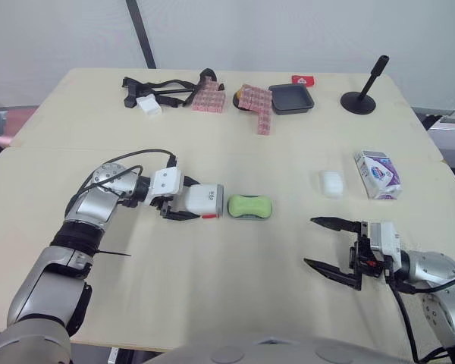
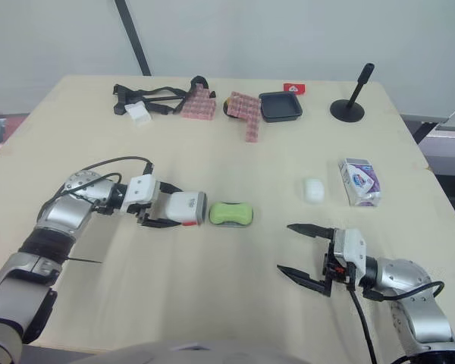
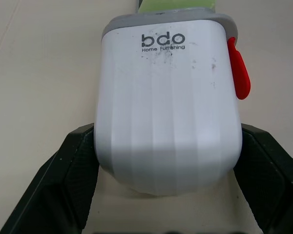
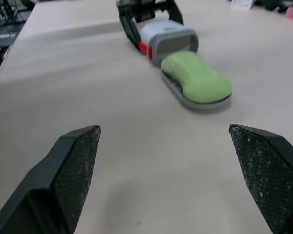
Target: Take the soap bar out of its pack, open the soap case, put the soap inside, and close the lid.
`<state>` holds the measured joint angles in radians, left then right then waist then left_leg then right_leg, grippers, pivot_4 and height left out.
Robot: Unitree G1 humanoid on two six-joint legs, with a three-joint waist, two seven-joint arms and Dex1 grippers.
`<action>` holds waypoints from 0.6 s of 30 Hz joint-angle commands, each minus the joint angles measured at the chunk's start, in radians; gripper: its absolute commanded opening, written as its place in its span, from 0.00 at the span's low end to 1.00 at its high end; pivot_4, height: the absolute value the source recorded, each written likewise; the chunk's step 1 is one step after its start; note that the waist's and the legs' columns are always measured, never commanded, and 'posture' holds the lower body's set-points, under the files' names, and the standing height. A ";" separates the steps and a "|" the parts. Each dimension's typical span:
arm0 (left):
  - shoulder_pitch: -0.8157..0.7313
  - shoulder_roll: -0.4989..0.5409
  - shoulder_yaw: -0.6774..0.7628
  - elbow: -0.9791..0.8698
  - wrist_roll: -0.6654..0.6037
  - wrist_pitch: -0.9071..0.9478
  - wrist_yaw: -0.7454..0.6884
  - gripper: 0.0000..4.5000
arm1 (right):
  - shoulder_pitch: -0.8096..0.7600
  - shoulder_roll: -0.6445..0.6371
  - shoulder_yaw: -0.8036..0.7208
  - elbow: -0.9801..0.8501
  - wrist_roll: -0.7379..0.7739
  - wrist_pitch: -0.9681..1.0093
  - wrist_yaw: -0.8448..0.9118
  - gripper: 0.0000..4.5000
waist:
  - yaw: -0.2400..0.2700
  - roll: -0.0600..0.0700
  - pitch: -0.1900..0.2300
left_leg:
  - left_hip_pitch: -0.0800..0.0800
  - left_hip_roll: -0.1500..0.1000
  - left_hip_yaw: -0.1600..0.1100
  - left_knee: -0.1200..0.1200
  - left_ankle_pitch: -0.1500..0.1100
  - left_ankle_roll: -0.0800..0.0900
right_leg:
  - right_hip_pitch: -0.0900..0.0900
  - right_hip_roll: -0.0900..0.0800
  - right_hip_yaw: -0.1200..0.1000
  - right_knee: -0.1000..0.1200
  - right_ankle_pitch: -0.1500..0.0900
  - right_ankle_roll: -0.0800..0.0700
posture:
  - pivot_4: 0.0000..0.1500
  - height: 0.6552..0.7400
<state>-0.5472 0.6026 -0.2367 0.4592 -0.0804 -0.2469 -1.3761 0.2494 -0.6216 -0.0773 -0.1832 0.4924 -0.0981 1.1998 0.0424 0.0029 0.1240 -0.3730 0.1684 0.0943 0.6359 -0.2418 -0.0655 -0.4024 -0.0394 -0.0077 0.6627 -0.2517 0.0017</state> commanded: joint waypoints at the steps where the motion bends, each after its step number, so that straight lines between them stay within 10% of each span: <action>1: 0.014 0.037 0.038 -0.033 -0.031 -0.024 -0.011 0.82 | -0.038 -0.060 0.015 -0.115 0.006 0.120 -0.035 1.00 | -0.003 0.000 0.000 | 0.000 0.000 0.000 0.000 0.000 0.000 | 0.000 0.000 0.000 0.000 0.000 0.000 | 1.00 0.97; 18: 0.267 0.138 0.072 -0.451 -0.172 0.155 -0.024 0.82 | -0.653 -0.092 0.350 -0.237 -0.117 0.707 -0.230 1.00 | -0.012 0.000 0.000 | 0.005 0.000 0.000 -0.002 0.002 -0.002 | 0.000 0.000 -0.001 0.000 0.000 0.000 | 1.00 0.97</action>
<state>-0.2856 0.7306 -0.1743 0.0589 -0.2368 -0.1043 -1.4129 -0.3740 -0.7208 0.2516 -0.4150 0.3902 0.5840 0.9770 0.0299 0.0033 0.1245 -0.3677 0.1684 0.0946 0.6336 -0.2398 -0.0675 -0.4025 -0.0391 -0.0085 0.6625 -0.2515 0.0022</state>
